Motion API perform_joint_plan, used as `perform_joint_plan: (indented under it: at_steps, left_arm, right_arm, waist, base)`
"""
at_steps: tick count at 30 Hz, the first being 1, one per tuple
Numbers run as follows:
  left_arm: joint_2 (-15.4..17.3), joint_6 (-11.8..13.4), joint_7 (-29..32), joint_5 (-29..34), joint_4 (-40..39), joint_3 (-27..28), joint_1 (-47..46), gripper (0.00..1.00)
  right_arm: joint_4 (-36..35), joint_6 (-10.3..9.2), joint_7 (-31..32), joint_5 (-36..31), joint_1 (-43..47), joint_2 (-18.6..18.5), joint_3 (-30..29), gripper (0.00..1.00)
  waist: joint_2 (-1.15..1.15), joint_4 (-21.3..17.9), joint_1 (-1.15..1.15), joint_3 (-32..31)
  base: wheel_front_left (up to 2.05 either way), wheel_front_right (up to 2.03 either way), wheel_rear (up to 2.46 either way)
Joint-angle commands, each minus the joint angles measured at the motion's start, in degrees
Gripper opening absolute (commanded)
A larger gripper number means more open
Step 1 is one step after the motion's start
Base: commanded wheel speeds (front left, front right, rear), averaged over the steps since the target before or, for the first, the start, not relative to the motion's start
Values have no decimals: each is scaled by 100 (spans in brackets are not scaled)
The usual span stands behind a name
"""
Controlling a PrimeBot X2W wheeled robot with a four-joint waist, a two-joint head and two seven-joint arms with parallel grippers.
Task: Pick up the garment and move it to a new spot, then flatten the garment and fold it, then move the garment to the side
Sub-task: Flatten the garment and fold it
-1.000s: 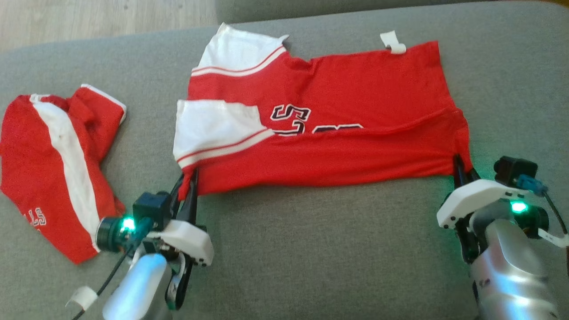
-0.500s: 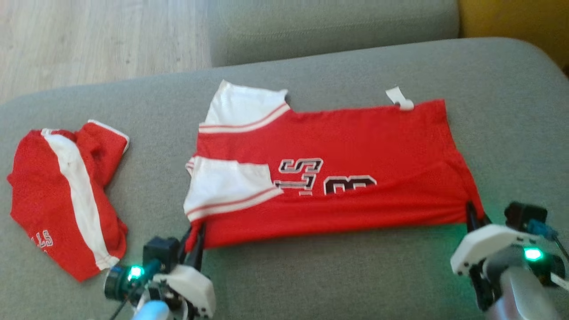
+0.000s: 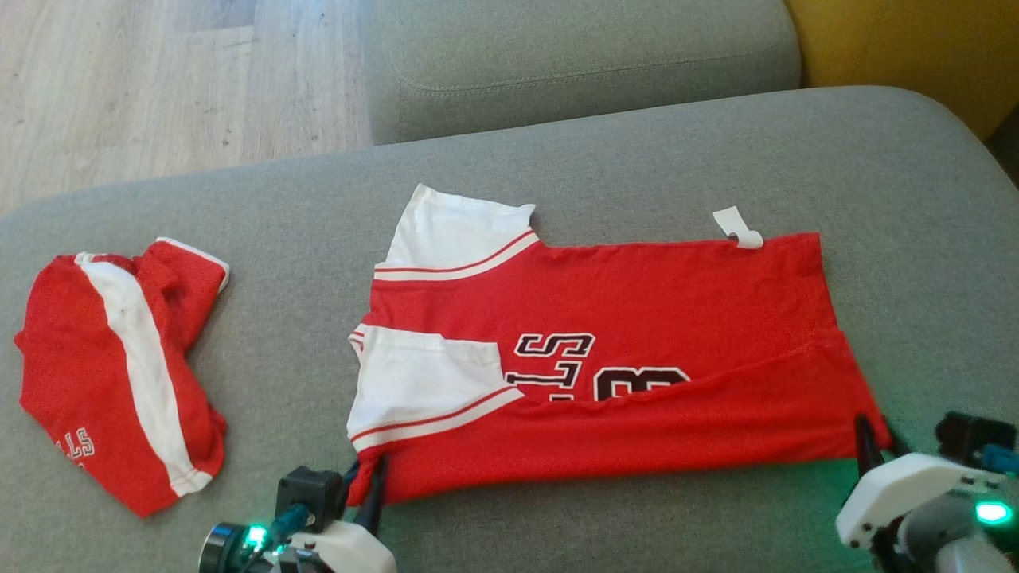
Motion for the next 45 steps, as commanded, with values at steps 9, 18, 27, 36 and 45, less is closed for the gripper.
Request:
perform_joint_plan:
  at_steps: [9, 18, 27, 36, 45]
  left_arm:
    - [195, 246, -234, 27, -392, 294, -261, 100]
    - [472, -100, -817, 48, -989, 607, -1288, 100]
    - [1208, -1311, 1001, -359, -392, 385, -3661, 100]
    - [1948, -1404, 2565, -1648, 160, -893, -5268, 100]
    - [2586, -1405, 2786, -2493, 704, -1714, -6059, 100]
  right_arm:
    - [-940, 37, -388, -50, -244, -58, -138, 100]
    - [-1336, 37, -823, -173, -794, -58, -17, 100]
    - [-1376, 37, -873, -367, -1795, -58, 294, 100]
    - [-1221, 37, -1075, -225, -2540, -58, 553, 100]
    - [-1086, 37, -1289, 289, -2704, -58, 816, 100]
  waist:
    - [0, 29, 0, 130]
    - [0, -81, 0, 680]
    - [0, -542, 0, 1588]
    - [0, -1046, 0, 2201]
    - [0, -1414, 0, 2581]
  base:
    - [0, 0, 0]
    - [0, 0, 0]
    - [0, 0, 0]
    - [0, 0, 0]
    - [0, 0, 0]
